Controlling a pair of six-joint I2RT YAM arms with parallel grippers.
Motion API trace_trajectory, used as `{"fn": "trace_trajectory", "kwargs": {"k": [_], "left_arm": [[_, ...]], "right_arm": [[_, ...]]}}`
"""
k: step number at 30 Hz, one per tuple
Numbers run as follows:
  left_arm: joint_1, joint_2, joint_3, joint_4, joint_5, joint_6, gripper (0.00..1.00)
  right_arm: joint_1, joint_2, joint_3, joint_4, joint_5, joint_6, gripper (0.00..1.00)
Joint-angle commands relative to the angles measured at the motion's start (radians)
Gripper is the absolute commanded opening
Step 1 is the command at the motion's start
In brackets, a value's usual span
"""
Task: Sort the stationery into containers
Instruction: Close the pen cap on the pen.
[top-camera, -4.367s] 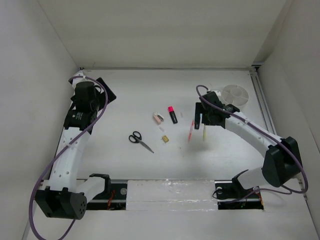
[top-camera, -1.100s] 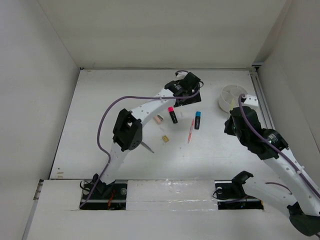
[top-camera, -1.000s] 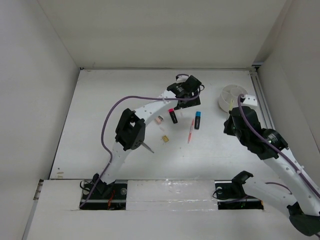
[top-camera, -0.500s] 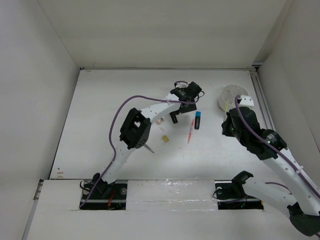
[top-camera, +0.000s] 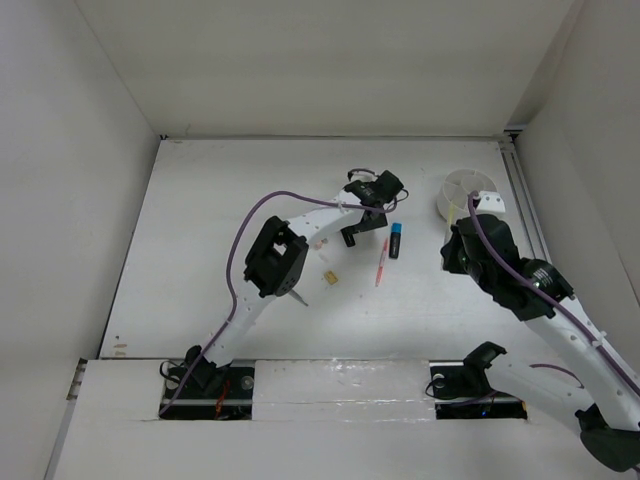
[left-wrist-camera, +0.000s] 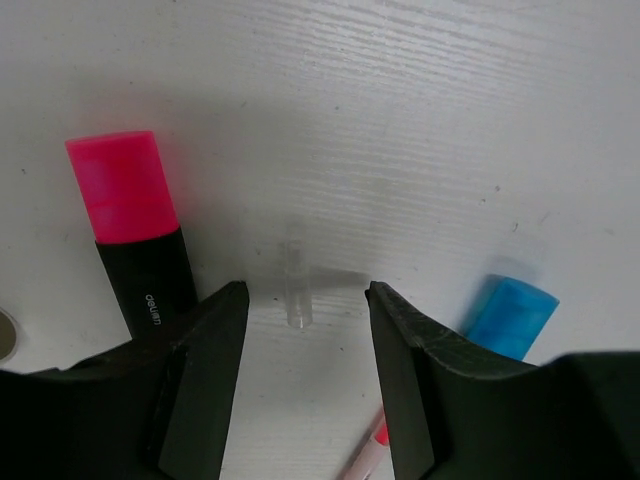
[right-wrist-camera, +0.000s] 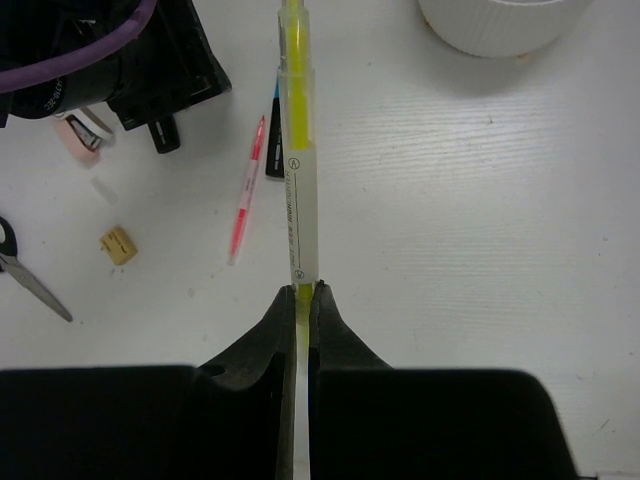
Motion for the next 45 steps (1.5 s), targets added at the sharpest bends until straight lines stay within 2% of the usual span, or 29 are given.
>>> {"fn": "trace_trajectory", "kwargs": {"k": [1,8,22,31,35,37,38,43,45], "left_arm": [[-0.001,0.01,0.018,-0.037,-0.032,-0.022,0.47],[-0.001,0.03,0.018,-0.047,-0.041,-0.031,0.43],[-0.001,0.069,0.041,-0.122,-0.061,-0.031,0.43],[-0.001,0.107,0.05,-0.132,-0.04,-0.031,0.28],[-0.001,0.116,0.05,-0.132,-0.02,-0.031,0.19],[-0.001,0.125,0.041,-0.122,-0.009,-0.022,0.12],[-0.001,0.126,0.041,-0.111,0.001,-0.022,0.0],[-0.001,0.135,0.023,-0.045,0.077,0.025,0.0],[-0.001,0.08,-0.02,0.025,0.106,0.053,0.0]], "right_arm": [[0.015,-0.006,-0.003,0.045,-0.006,-0.011,0.0],[0.024,-0.006,-0.003,0.054,-0.006,-0.011,0.0],[0.024,-0.024,-0.003,0.054,-0.006,-0.011,0.0],[0.024,-0.033,-0.003,0.054,-0.006,-0.021,0.0],[0.024,-0.033,-0.003,0.054,-0.006,-0.021,0.0],[0.024,-0.033,-0.003,0.063,-0.015,-0.021,0.0],[0.024,-0.033,-0.003,0.063,-0.015,-0.021,0.0],[0.024,-0.033,-0.003,0.074,-0.042,-0.03,0.0],[0.015,-0.033,-0.012,0.094,-0.071,-0.03,0.0]]}}
